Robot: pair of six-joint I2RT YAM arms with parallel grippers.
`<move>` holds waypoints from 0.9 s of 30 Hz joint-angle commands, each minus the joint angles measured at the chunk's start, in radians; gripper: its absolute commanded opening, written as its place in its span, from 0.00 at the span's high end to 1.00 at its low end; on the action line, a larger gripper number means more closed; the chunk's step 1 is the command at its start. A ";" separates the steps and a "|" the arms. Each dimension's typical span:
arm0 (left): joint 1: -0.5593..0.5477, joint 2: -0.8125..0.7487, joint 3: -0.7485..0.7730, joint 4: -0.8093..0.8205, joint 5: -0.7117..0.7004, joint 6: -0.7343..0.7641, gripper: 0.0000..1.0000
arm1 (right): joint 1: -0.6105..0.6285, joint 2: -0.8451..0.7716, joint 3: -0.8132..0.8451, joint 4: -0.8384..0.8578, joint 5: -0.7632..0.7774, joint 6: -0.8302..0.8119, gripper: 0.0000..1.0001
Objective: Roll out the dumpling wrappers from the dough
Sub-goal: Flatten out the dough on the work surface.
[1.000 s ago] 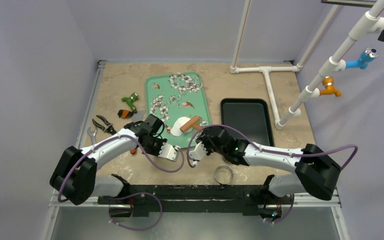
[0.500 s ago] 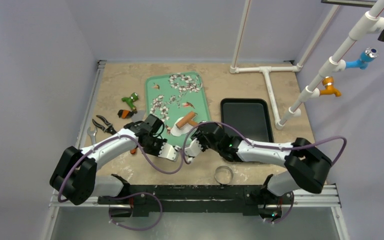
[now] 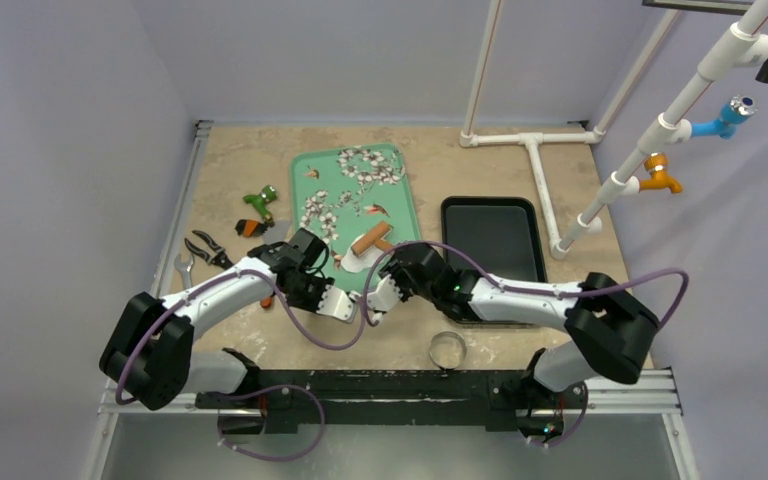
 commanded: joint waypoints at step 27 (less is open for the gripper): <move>-0.012 -0.016 -0.036 -0.075 0.053 0.001 1.00 | 0.051 -0.002 -0.049 -0.274 -0.035 0.015 1.00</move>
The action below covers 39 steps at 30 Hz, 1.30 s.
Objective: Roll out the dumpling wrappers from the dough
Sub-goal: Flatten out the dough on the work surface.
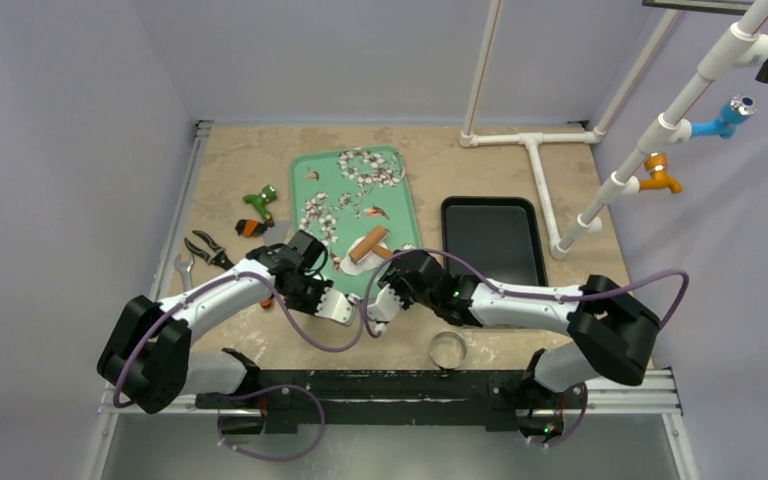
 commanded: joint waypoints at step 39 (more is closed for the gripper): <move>-0.013 -0.031 -0.028 -0.060 0.053 0.004 1.00 | 0.049 0.050 -0.081 -0.319 -0.047 0.106 1.00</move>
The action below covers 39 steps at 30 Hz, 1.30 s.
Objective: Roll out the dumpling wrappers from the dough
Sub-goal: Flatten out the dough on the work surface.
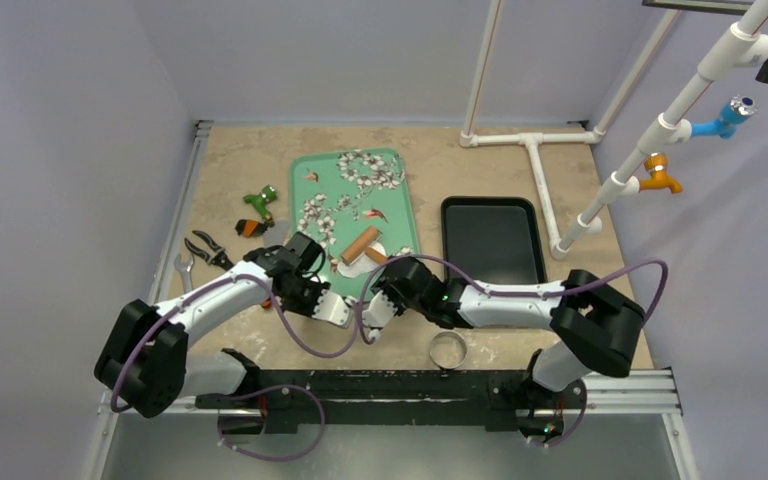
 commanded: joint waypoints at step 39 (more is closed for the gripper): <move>-0.018 -0.030 -0.059 0.018 0.061 0.039 1.00 | 0.034 -0.085 -0.033 -0.414 -0.118 -0.042 1.00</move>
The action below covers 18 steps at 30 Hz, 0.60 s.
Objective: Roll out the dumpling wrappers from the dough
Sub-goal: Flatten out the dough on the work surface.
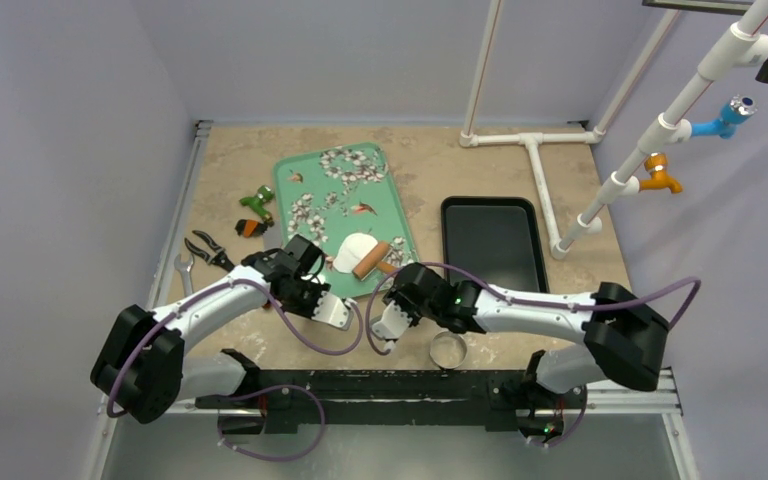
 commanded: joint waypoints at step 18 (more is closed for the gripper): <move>-0.006 0.004 -0.027 -0.020 0.070 0.017 1.00 | -0.076 -0.031 0.106 0.362 -0.039 -0.050 1.00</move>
